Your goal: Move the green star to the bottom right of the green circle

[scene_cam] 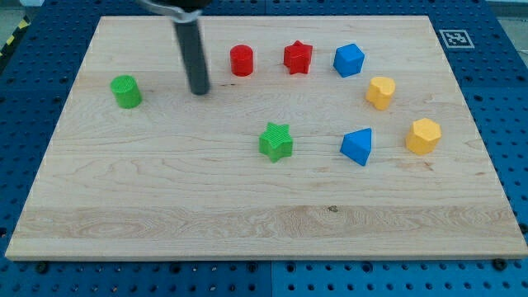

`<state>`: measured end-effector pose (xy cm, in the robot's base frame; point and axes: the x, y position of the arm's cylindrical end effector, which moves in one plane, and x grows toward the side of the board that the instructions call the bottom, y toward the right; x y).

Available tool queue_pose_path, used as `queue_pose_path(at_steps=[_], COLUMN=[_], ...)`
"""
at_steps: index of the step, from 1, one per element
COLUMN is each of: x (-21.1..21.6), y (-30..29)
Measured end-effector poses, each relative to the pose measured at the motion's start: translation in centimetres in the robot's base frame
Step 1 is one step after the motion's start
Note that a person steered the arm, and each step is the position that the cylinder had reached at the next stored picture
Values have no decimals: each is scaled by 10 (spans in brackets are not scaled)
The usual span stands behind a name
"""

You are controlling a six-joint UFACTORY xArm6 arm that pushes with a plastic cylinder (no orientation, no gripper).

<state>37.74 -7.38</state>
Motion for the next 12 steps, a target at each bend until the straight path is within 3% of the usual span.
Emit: queue_pose_path(at_steps=[2, 3, 5, 9, 12], x=[52, 90, 105, 105, 119], y=[140, 155, 146, 29, 9])
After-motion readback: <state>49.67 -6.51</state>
